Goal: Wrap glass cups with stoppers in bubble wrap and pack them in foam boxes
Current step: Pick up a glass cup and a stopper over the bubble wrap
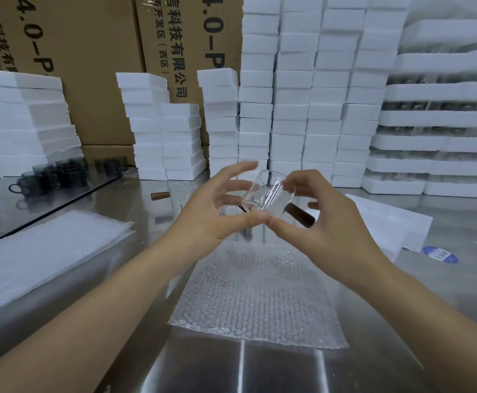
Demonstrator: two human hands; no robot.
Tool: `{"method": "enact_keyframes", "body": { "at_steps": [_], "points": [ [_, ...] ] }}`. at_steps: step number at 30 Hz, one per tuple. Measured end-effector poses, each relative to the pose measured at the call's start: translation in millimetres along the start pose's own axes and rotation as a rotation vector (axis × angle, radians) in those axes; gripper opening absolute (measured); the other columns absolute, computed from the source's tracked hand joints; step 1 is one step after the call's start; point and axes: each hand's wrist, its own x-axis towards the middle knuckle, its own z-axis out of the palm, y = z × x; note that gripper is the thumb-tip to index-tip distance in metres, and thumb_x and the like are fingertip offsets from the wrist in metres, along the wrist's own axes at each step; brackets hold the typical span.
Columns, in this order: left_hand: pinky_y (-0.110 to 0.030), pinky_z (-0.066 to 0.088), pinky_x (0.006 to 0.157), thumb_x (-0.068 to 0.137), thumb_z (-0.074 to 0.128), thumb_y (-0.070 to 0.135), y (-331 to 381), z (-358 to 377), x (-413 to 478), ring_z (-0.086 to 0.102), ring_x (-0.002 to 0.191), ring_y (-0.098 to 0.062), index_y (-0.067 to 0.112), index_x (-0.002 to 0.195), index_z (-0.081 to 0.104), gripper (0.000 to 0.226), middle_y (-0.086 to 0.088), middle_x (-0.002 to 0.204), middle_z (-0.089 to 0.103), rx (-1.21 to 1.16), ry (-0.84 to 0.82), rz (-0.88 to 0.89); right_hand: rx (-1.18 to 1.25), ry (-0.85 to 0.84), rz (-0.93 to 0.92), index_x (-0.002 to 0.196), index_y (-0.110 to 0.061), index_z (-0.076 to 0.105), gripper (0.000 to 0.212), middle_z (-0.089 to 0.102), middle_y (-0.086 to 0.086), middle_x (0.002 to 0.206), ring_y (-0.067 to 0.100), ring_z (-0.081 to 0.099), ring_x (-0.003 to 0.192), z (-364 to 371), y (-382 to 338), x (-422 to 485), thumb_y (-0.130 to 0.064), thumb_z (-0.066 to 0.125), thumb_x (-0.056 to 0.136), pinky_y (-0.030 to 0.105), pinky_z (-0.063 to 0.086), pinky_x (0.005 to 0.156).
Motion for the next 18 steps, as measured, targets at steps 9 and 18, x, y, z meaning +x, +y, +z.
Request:
{"method": "enact_keyframes", "body": {
  "at_steps": [9, 18],
  "points": [
    [-0.028, 0.065, 0.079, 0.076, 0.094, 0.053, 1.5, 2.2, -2.0, 0.078, 0.102, -0.009, 0.050, 0.124, 0.071, 0.053, 0.012, 0.121, 0.078, -0.177, -0.028, -0.173, -0.019, -0.130, 0.051, 0.127, -0.044, 0.062, 0.058, 0.068, -0.023, 0.116, -0.005, 0.062, 0.111, -1.4, -0.3, 0.6, -0.058, 0.086, 0.076, 0.013, 0.049, 0.083],
    [-0.025, 0.059, 0.081, 0.088, 0.084, 0.038, -3.0, 12.6, -3.6, 0.079, 0.099, -0.011, 0.031, 0.130, 0.070, 0.045, 0.006, 0.113, 0.082, -0.332, 0.077, -0.234, -0.027, -0.378, 0.226, 0.095, -0.027, 0.077, 0.024, 0.078, -0.007, 0.087, 0.009, 0.074, 0.080, -18.6, 2.4, 7.5, -0.050, 0.070, 0.096, 0.037, 0.059, 0.084]
  ]
}}
